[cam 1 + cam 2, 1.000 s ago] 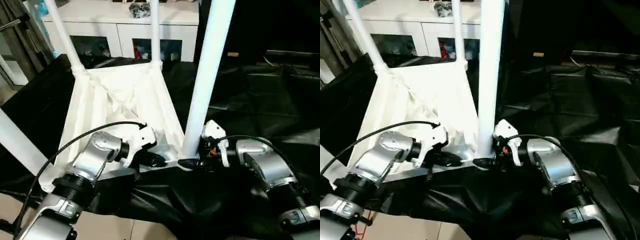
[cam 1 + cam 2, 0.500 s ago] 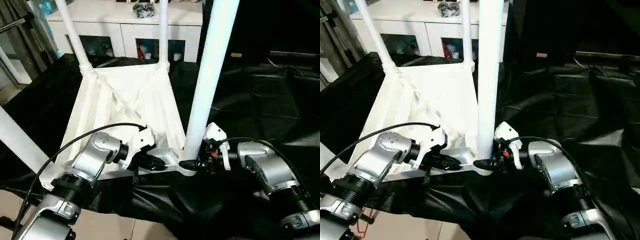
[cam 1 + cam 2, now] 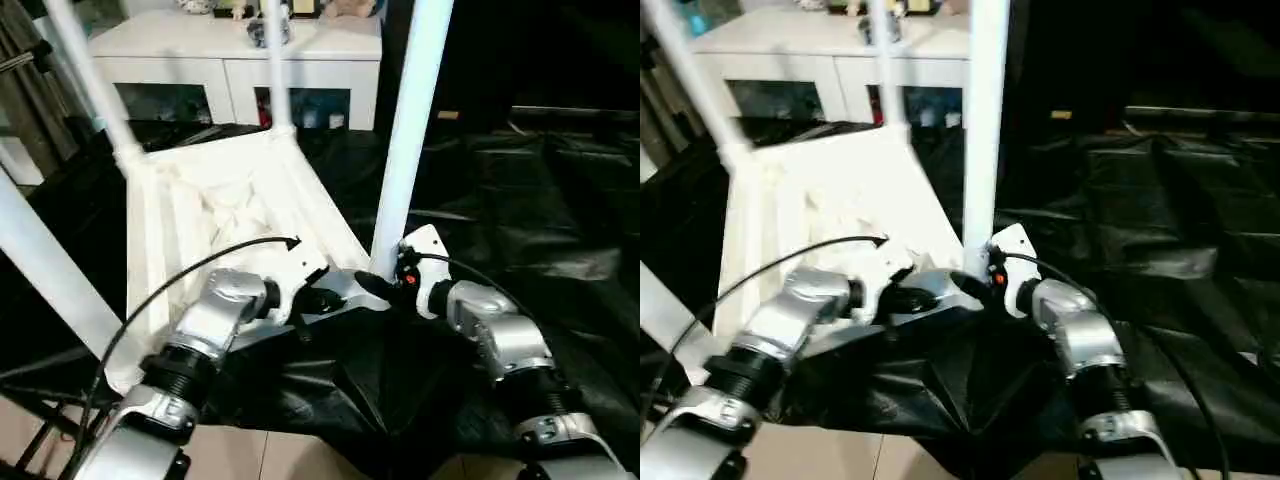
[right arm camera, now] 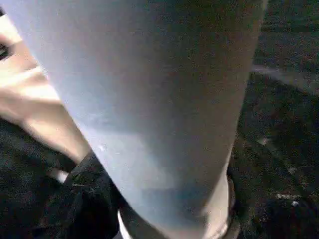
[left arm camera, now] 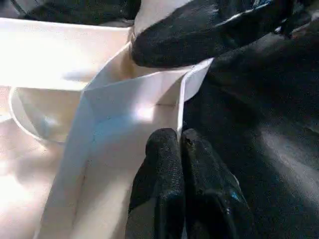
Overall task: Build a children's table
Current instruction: Rotate leg to tighten
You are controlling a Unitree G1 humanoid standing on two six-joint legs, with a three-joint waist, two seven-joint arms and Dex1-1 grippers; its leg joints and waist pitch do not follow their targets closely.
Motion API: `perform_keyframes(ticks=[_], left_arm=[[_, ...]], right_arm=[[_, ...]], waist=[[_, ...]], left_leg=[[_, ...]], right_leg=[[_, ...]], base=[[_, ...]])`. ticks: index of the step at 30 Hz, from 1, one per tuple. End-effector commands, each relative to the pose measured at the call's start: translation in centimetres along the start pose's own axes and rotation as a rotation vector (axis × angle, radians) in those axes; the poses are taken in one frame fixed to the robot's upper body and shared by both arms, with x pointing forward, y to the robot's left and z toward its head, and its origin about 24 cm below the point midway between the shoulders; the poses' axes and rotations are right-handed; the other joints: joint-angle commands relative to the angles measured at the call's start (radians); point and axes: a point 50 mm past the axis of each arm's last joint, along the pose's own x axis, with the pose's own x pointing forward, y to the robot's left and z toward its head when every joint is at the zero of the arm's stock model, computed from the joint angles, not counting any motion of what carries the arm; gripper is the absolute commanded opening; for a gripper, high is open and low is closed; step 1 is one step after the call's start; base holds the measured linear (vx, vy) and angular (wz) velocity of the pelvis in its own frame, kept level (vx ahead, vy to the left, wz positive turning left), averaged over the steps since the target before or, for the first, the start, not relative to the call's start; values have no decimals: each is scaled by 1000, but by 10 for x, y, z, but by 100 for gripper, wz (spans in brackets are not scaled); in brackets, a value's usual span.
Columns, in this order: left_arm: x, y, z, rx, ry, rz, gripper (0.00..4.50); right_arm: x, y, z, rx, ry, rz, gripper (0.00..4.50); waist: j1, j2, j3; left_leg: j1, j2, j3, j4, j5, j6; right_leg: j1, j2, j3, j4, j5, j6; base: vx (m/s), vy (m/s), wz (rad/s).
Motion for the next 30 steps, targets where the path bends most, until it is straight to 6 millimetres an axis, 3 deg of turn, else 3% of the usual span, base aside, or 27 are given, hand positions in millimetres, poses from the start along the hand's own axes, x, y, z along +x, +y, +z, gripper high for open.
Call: perform_keyframes(ticks=[1, 2, 3, 4, 5, 6, 7, 9, 11, 16, 17, 21, 22, 27, 30], left_arm=[[28, -23, 29, 66, -63, -67, 0], [28, -23, 29, 66, -64, -70, 0], [28, -23, 29, 67, -64, -70, 0], [26, -22, 28, 73, -64, -76, 0], [26, -21, 28, 74, -64, -77, 0], [24, -20, 27, 77, -63, -77, 0], [23, -20, 26, 78, -62, -77, 0], [18, -16, 24, 92, -58, -81, 0], [13, -13, 20, 94, -43, -78, 0], [4, -5, 15, 100, -17, -49, 0], [2, -2, 15, 95, -17, -32, 0], [-5, 0, 12, 92, -15, -25, 0], [-6, -1, 11, 93, -11, -32, 27], [-11, 0, 10, 66, -17, -5, 65], [-17, 1, 8, 40, -25, -2, 65]], right_arm=[[28, 46, -19, 23, 98, 118, 258], [29, 45, -17, 39, 87, 115, 258], [30, 45, -16, 50, 80, 114, 293], [29, 46, -14, 64, 70, 148, 314], [29, 46, -14, 65, 69, 153, 328], [28, 46, -13, 65, 68, 169, 328], [27, 46, -13, 65, 67, 178, 330], [21, 43, -14, -2, 78, 209, 345], [13, 39, -15, -46, 85, 248, 360], [-2, 24, -11, -93, 80, 296, 360], [-7, 19, -9, -103, 80, 301, 360], [-16, 9, -5, -128, 81, 308, 360], [-18, 6, -4, -133, 81, 309, 369], [-23, 2, -1, -137, 76, 312, 371], [-23, 2, 0, -137, 73, 322, 371]], waist=[[-18, -8, -14], [-29, -7, -16], [-33, -6, -18], [-33, -6, -26], [-31, -3, -29], [-29, -7, -33], [-25, -5, -32], [-24, -6, -32], [-15, -7, -37], [3, -13, -41], [7, -7, -42], [19, -11, -46], [22, -12, -48], [22, -10, -49], [18, -15, -47]], left_leg=[[18, 51, -55, -81, -528, -15], [11, 51, -61, -85, -536, -12], [4, 53, -64, -88, -531, -10], [-14, 57, -70, -96, -484, -2], [-20, 60, -69, -97, -443, 10], [-19, 61, -64, -94, -414, 16], [-18, 62, -56, -91, -379, 28], [-28, 63, -53, -92, -332, 43], [-25, 66, -47, -87, -278, 60], [-23, 65, -38, -78, -194, 95], [-25, 64, -38, -76, -180, 97], [-28, 65, -36, -70, -131, 111], [-29, 65, -35, -68, -117, 116], [-28, 70, -37, -69, -114, 118], [-30, 68, -36, -69, -120, 119]], right_leg=[[-10, -85, 34, -128, -693, -54], [-3, -86, 33, -125, -680, -50], [4, -87, 34, -123, -665, -50], [18, -91, 43, -110, -589, -68], [18, -92, 50, -104, -513, -97], [17, -93, 54, -103, -472, -115], [12, -92, 59, -98, -409, -155], [23, -92, 59, -89, -350, -184], [26, -91, 61, -81, -271, -209], [29, -92, 63, -76, -210, -234], [33, -91, 62, -71, -198, -239], [33, -88, 61, -64, -153, -244], [34, -88, 61, -60, -128, -250], [34, -83, 59, -51, -82, -268], [36, -85, 58, -52, -86, -274]], base=[[0, 0, 0], [0, 0, 0], [0, 0, 0], [0, 0, 0], [0, 0, 0], [0, 0, 0], [0, 0, 0], [0, 0, 0], [0, 0, 0], [0, 0, 0], [0, 0, 0], [0, 0, 0], [0, 0, 0], [0, 0, 0], [0, 0, 0]])
